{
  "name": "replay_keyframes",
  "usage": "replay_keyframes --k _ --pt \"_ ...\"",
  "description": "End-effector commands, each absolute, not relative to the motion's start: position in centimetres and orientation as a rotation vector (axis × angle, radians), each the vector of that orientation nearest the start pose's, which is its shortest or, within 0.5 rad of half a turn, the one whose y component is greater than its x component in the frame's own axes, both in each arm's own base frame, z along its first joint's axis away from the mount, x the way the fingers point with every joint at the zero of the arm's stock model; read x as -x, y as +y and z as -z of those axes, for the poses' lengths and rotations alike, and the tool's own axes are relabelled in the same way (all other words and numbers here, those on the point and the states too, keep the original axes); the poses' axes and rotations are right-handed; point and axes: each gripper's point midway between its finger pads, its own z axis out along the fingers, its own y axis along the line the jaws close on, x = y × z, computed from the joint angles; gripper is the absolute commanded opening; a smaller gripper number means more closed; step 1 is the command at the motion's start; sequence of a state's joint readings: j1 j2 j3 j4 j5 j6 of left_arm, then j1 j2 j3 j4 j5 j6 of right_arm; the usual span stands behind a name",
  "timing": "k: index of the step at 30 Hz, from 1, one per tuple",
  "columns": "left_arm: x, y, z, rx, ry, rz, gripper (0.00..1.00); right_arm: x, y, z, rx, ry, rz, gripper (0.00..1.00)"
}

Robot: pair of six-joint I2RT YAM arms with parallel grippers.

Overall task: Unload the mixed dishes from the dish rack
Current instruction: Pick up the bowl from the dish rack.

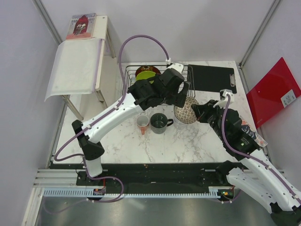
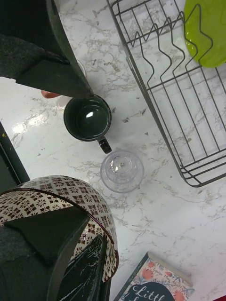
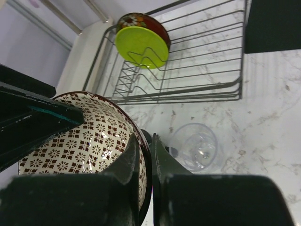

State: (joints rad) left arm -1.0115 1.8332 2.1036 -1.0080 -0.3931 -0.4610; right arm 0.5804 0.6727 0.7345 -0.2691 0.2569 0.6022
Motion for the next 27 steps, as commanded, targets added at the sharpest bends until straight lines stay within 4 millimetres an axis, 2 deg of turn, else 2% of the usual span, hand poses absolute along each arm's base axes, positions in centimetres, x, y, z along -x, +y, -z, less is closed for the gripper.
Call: replay_keyframes --k 1,2,7,10,15,17,20,23,27 --pt "-34.1 -28.1 -38.8 -0.004 1.958 0.172 0.99 -23.1 17.7 -28.5 0.003 1.814 -0.819 0.00" --pt "-34.1 -26.9 -39.6 0.045 1.936 0.167 0.99 -23.1 18.0 -28.1 0.021 1.832 -0.826 0.00" --pt "-34.8 -22.2 -40.1 0.263 1.865 0.069 0.99 -20.9 21.7 -26.4 0.248 1.906 -1.000 0.00" --pt "-35.0 -20.5 -40.9 0.315 1.833 0.048 0.99 -20.0 23.5 -25.2 0.374 1.948 -1.069 0.00" --pt "-35.2 -18.6 -42.5 0.318 1.784 -0.001 0.99 -18.8 25.1 -24.8 0.514 1.973 -1.051 0.00" --pt "-35.7 -18.0 -42.8 0.283 1.787 -0.013 0.99 -19.0 25.3 -25.0 0.521 1.967 -1.028 0.00" --pt "-36.0 -18.2 -42.4 0.242 1.811 0.009 0.99 -19.5 24.9 -25.2 0.490 1.958 -0.982 0.00" --pt "-36.0 -18.8 -41.1 0.210 1.844 0.020 0.94 -19.8 24.8 -25.4 0.476 1.957 -0.971 0.00" --pt "-35.8 -19.6 -39.1 0.170 1.891 0.042 0.95 -19.9 24.4 -25.3 0.461 1.977 -0.943 0.00"
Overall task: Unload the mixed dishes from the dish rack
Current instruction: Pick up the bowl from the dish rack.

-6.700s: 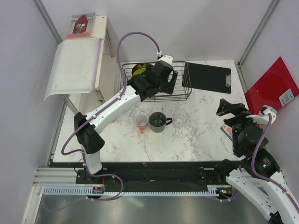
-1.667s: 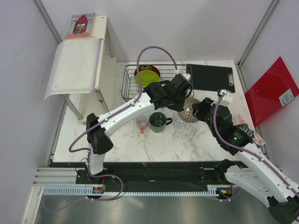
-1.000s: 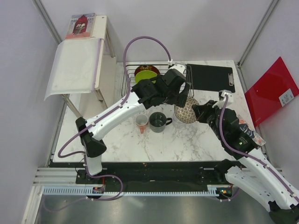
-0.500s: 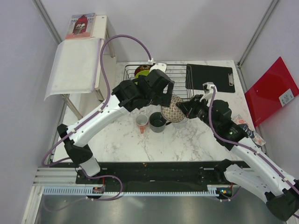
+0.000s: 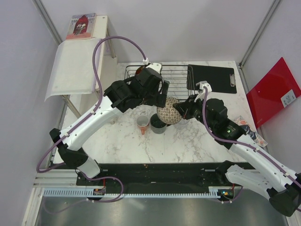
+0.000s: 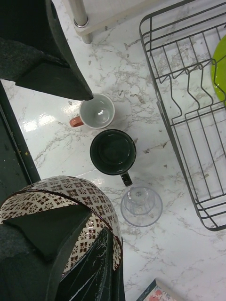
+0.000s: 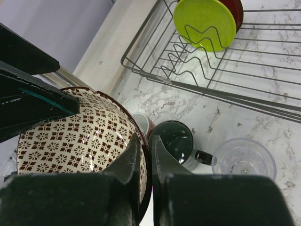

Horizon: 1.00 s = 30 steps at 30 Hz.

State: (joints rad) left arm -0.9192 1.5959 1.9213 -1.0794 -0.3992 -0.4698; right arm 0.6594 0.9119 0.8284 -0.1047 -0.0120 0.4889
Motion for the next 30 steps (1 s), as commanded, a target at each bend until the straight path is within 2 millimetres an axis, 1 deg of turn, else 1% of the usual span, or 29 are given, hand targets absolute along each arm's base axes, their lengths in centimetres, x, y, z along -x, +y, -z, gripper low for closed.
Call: replay_keyframes --k 1,3,4,7,8,9,10,11,12,13,14,15,17,18,21,22,24,25,26,28,30 --pt "-35.7 -20.1 -39.0 0.154 1.896 0.068 0.96 -20.5 24.0 -24.9 0.437 1.992 -0.903 0.00" --pt "-35.6 -20.4 -38.7 0.127 1.904 0.086 0.98 -20.7 23.5 -25.2 0.418 2.002 -0.865 0.00" --pt "-35.4 -21.0 -38.4 0.098 1.913 0.119 0.99 -21.2 23.0 -25.2 0.393 2.003 -0.827 0.00" --pt "-34.8 -21.9 -38.7 0.039 1.904 0.200 0.99 -22.0 22.1 -25.9 0.349 1.997 -0.759 0.00" --pt "-34.8 -22.3 -39.3 0.016 1.878 0.230 0.99 -22.2 21.8 -26.5 0.341 1.990 -0.743 0.00" --pt "-34.3 -22.3 -39.3 -0.010 1.872 0.252 0.99 -22.3 21.5 -26.8 0.336 1.987 -0.722 0.00" --pt "-34.0 -23.0 -39.3 -0.052 1.870 0.299 0.99 -22.6 21.1 -27.3 0.329 1.978 -0.692 0.00" --pt "-33.7 -23.2 -39.5 -0.079 1.859 0.317 0.99 -23.1 20.2 -28.3 0.296 1.960 -0.642 0.00" --pt "-33.6 -23.6 -39.4 -0.097 1.848 0.341 0.99 -23.4 19.8 -29.0 0.280 1.949 -0.617 0.00" --pt "-33.0 -23.9 -39.7 -0.123 1.837 0.385 0.99 -23.7 19.2 -29.7 0.258 1.935 -0.590 0.00" --pt "-32.7 -24.1 -39.8 -0.138 1.831 0.401 0.99 -23.9 18.8 -30.8 0.242 1.916 -0.576 0.00" --pt "-32.7 -24.4 -39.5 -0.150 1.829 0.417 1.00 -24.2 18.3 -31.3 0.214 1.909 -0.548 0.00" --pt "-32.2 -24.9 -39.3 -0.181 1.828 0.455 0.99 -24.6 18.0 -32.0 0.181 1.898 -0.537 0.00" --pt "-32.2 -25.1 -38.8 -0.193 1.837 0.461 0.99 -24.9 17.7 -32.1 0.158 1.894 -0.518 0.00" --pt "-31.8 -26.1 -38.0 -0.237 1.856 0.500 0.94 -25.3 17.0 -32.3 0.100 1.886 -0.490 0.00" --pt "-31.6 -26.5 -37.7 -0.256 1.865 0.521 0.93 -25.5 16.3 -32.4 0.067 1.875 -0.465 0.00" --pt "-31.4 -27.0 -37.1 -0.281 1.879 0.541 0.91 -25.6 15.8 -32.6 0.027 1.859 -0.451 0.00" --pt "-31.1 -27.5 -36.9 -0.306 1.884 0.568 0.90 -25.7 14.9 -33.0 -0.013 1.837 -0.430 0.00" --pt "-31.1 -27.8 -36.6 -0.318 1.889 0.578 0.89 -25.7 14.6 -33.0 -0.031 1.830 -0.421 0.00" --pt "-30.6 -28.6 -36.1 -0.359 1.901 0.622 0.88 -25.6 13.9 -33.7 -0.072 1.802 -0.423 0.00" --pt "-30.3 -29.3 -35.8 -0.390 1.905 0.653 0.87 -25.7 13.1 -33.8 -0.116 1.785 -0.398 0.00"
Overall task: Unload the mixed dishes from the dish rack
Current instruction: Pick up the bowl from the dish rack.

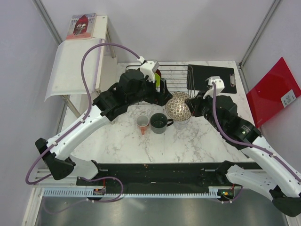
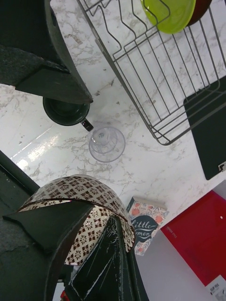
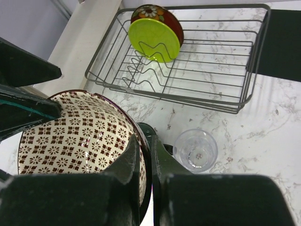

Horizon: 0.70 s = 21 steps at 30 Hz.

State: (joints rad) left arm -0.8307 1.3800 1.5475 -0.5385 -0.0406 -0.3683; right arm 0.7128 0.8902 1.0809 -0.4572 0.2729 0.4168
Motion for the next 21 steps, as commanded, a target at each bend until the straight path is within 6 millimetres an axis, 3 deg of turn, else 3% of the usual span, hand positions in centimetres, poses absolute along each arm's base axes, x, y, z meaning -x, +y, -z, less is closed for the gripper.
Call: replay_keyframes --k 1,3,8,11,14,17,19,21 --pt "-30.2 -29.5 -35.7 -0.397 1.906 0.666 0.89 -25.6 12.7 -34.1 -0.136 1.772 -0.393 0.00" --pt "-30.2 -29.4 -35.8 -0.375 1.907 0.672 0.99 -25.7 11.8 -34.4 -0.165 1.755 -0.365 0.00" --pt "-31.4 -26.7 -37.7 -0.181 1.863 0.607 0.99 -25.7 11.6 -34.4 -0.137 1.769 -0.332 0.00" --pt "-31.9 -24.8 -38.8 -0.062 1.831 0.609 0.99 -25.6 13.8 -33.0 -0.013 1.840 -0.380 0.00" --pt "-32.8 -22.2 -38.7 0.091 1.824 0.555 0.99 -25.1 16.1 -31.5 0.091 1.884 -0.465 0.00" --pt "-33.5 -20.3 -38.1 0.186 1.823 0.502 0.99 -23.3 20.6 -30.5 0.319 1.913 -0.685 0.00" --pt "-33.6 -19.9 -37.8 0.201 1.830 0.479 0.99 -21.8 23.3 -29.8 0.456 1.943 -0.824 0.00" --pt "-33.8 -20.0 -37.4 0.196 1.842 0.472 0.99 -21.3 24.5 -29.4 0.519 1.948 -0.860 0.00"
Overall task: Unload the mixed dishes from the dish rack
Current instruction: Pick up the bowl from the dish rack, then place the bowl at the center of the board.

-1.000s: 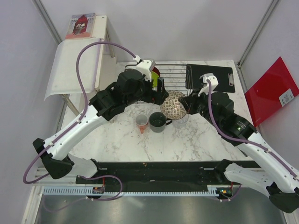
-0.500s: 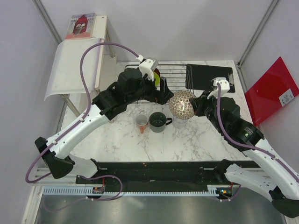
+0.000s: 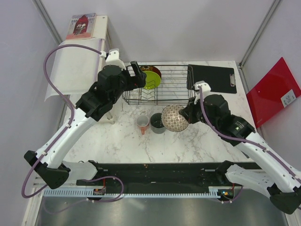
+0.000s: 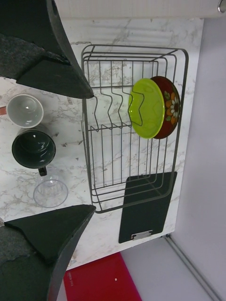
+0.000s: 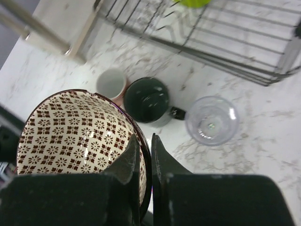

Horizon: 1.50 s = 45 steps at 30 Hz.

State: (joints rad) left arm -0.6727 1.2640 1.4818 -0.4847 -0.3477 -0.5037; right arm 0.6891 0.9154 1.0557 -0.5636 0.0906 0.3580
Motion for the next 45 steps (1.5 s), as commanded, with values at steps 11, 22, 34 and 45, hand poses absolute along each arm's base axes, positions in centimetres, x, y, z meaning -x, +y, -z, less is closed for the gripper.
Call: replay_keyframes --k 11,22,34,45 --pt "-34.0 -20.1 -36.2 0.186 1.867 0.448 0.99 -17.7 31.7 -25.8 0.807 2.014 -0.831 0.00" --pt "-33.8 -18.2 -35.6 0.230 1.879 0.350 1.00 -16.9 39.2 -19.8 0.908 2.044 -0.860 0.00" --pt "-33.6 -16.6 -35.0 0.255 1.893 0.319 0.99 -17.2 45.8 -17.1 1.008 2.021 -0.890 0.00" --pt "-33.7 -16.6 -33.7 0.260 1.928 0.347 0.99 -18.6 49.6 -12.1 1.037 1.982 -0.899 0.00"
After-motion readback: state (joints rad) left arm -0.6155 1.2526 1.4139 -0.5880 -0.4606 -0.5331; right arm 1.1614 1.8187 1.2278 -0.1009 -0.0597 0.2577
